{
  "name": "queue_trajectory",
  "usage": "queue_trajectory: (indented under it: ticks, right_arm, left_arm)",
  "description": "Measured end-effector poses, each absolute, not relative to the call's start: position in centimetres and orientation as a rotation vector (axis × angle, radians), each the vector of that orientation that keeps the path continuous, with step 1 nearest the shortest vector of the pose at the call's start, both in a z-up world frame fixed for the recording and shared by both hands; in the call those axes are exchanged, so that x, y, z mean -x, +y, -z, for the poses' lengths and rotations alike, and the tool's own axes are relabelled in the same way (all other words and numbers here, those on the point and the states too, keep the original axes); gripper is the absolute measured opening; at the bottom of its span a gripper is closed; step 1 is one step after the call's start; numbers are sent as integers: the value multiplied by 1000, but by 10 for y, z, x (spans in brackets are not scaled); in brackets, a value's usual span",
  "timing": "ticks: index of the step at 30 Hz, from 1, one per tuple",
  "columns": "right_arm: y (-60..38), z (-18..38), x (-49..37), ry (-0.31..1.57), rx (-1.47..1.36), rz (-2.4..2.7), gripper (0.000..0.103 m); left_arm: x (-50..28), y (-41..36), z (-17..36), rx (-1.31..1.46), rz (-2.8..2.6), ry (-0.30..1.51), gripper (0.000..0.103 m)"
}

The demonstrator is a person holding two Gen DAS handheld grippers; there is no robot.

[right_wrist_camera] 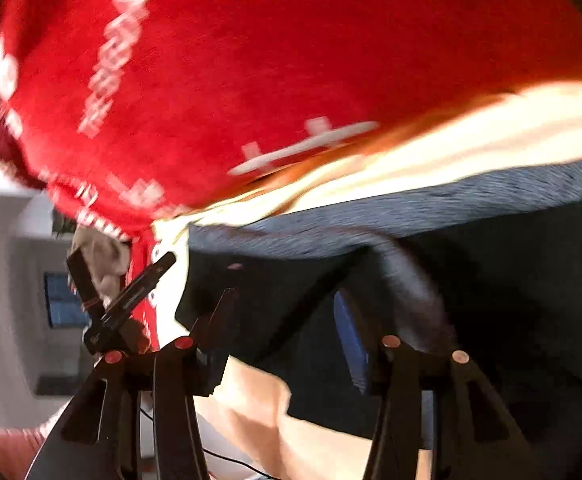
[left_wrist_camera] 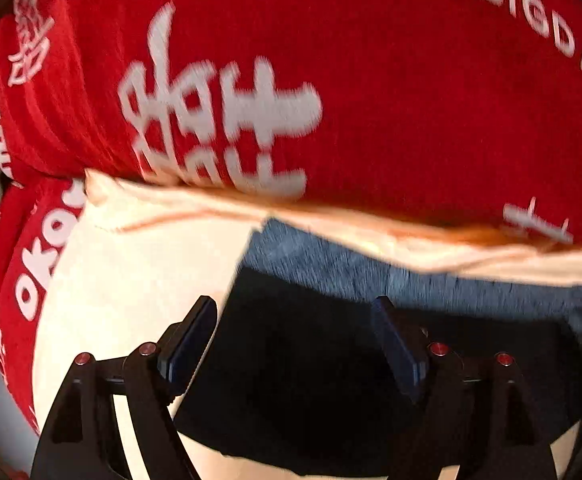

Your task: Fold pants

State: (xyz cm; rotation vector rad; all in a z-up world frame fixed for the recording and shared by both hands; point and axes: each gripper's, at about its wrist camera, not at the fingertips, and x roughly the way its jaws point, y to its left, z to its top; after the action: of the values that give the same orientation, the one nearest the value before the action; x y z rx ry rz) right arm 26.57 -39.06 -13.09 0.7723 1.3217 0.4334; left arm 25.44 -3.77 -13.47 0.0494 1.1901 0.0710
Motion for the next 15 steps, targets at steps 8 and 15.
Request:
queue_trajectory:
  ticks: [8,15]
  right_arm:
    - [-355,194,-319,1404,-574,-399,43]
    - [-395,182,-313,1320,-894,-389,43]
  left_arm:
    - [-247,-26,185,-2,-205,1252,88]
    - [-236,-50,141,-85,-170,1251,88]
